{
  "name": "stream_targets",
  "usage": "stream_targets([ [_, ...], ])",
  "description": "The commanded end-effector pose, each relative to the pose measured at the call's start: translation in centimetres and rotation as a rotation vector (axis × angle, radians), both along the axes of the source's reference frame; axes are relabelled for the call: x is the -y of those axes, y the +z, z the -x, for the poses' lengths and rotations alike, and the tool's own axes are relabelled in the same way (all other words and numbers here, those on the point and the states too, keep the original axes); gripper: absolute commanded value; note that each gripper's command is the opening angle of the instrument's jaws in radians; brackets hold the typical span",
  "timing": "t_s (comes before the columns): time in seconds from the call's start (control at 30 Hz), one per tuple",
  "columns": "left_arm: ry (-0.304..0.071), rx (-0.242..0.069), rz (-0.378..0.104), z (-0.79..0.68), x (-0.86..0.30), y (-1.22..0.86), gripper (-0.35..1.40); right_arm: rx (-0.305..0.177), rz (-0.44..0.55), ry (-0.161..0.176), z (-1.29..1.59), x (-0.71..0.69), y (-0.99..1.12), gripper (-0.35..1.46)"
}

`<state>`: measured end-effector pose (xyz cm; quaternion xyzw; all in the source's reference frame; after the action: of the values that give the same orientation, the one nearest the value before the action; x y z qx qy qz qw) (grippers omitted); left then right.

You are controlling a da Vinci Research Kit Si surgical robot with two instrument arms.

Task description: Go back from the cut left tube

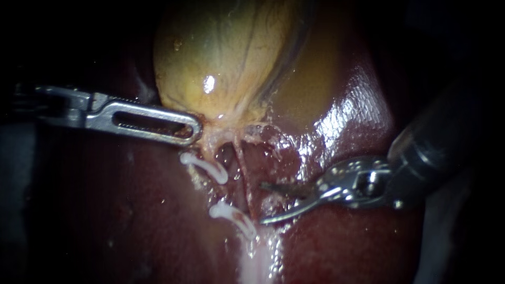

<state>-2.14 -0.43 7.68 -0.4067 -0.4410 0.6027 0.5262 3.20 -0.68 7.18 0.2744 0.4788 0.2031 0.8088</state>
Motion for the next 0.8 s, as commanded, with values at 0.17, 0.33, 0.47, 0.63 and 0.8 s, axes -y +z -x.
stream_targets([
  [0.17,0.000,0.000,0.000,0.01,0.00,0.00,-0.35,-0.040,0.038,-0.005,0.22,-0.17,-0.13,1.43],
  [0.33,-0.001,-0.001,0.001,0.02,0.00,0.02,-0.35,-0.047,0.056,-0.004,0.30,-0.25,-0.19,1.43],
  [0.47,-0.003,-0.003,0.004,0.06,0.03,0.07,-0.35,-0.049,0.066,-0.009,0.31,-0.25,-0.19,1.43],
  [0.63,-0.003,-0.005,0.010,0.17,0.09,0.17,-0.35,-0.049,0.078,-0.012,0.31,-0.25,-0.19,1.43],
  [0.8,0.011,0.002,0.012,0.32,0.16,0.31,-0.35,-0.043,0.088,-0.007,0.34,-0.25,-0.19,1.43],
])
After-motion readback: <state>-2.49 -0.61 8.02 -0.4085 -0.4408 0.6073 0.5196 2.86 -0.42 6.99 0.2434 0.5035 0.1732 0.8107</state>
